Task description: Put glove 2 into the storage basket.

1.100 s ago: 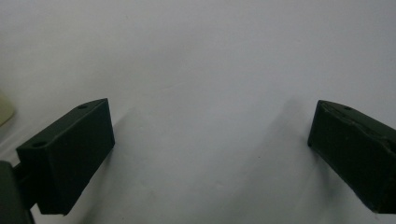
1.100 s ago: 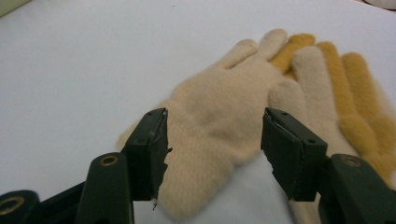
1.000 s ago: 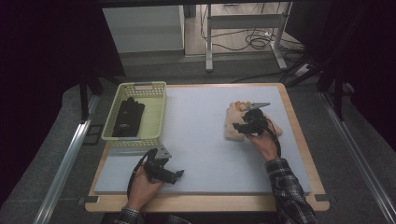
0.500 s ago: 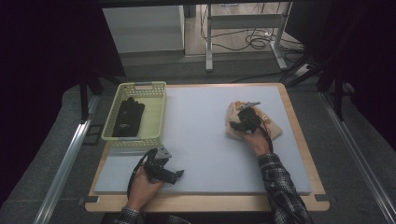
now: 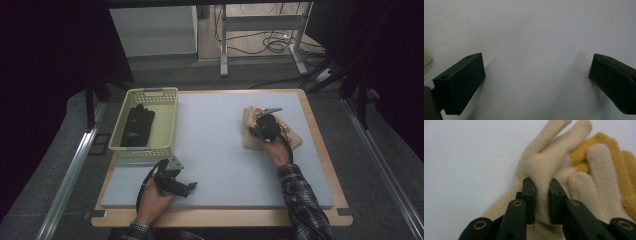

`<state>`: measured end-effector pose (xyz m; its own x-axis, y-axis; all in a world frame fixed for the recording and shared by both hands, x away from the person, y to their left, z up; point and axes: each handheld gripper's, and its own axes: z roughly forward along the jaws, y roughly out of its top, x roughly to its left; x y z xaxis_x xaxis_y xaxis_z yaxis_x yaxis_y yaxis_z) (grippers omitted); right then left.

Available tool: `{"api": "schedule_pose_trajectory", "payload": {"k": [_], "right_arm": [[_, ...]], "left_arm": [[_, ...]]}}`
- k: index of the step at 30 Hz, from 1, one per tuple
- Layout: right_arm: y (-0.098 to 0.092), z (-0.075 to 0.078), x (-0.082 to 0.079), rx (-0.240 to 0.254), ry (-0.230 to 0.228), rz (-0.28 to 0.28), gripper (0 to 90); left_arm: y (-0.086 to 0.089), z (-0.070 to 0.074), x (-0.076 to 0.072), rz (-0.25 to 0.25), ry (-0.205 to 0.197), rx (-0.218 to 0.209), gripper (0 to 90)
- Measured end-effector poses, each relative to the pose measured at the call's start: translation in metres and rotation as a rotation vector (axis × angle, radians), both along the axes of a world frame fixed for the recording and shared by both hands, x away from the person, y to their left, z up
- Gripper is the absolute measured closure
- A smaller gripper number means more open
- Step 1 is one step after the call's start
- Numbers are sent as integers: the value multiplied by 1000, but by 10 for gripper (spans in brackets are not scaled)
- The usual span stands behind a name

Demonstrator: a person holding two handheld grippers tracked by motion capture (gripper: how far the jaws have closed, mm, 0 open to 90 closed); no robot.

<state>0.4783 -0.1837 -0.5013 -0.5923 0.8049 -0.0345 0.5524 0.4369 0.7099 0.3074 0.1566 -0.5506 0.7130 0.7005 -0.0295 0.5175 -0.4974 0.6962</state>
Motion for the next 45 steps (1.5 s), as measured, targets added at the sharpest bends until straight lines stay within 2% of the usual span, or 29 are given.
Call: {"api": "schedule_pose_trajectory", "payload": {"k": [2, 9, 16, 20, 24, 26, 29, 32, 35, 37, 38, 42, 45], "right_arm": [[3, 5, -5, 3, -11, 18, 836], [16, 25, -28, 32, -26, 73, 841], [32, 41, -67, 47, -24, 140, 839], [43, 38, -91, 53, -15, 176, 834], [53, 19, -104, 38, 2, 195, 822], [56, 5, -106, 29, 16, 199, 778], [58, -10, -107, 50, 37, 207, 617], [57, -6, -107, 43, 29, 224, 485], [49, 7, -109, 44, -15, 229, 465], [41, 13, -111, 41, -34, 226, 473], [36, 15, -112, 37, -37, 222, 508], [16, 10, -118, 5, -23, 222, 739], [6, 0, -125, 4, -10, 233, 836]], "left_arm": [[0, 0, 0, 0, 0, 0, 8], [0, 0, 0, -1, 0, 1, 8], [0, 0, 0, -2, -2, 2, 8], [0, 0, 0, 0, -3, 0, 8], [0, 0, 0, 2, -1, -3, 8], [0, 0, 0, 1, 0, -2, 8], [0, 0, 0, 1, 0, -3, 9], [0, 0, 0, 2, -2, -2, 9], [0, 0, 0, 1, -3, -1, 9], [0, 0, 0, 1, -3, -1, 9], [0, 0, 0, 1, -3, -1, 9], [0, 0, 0, 2, -2, -3, 9], [0, 0, 0, 2, -1, -3, 9]]}}
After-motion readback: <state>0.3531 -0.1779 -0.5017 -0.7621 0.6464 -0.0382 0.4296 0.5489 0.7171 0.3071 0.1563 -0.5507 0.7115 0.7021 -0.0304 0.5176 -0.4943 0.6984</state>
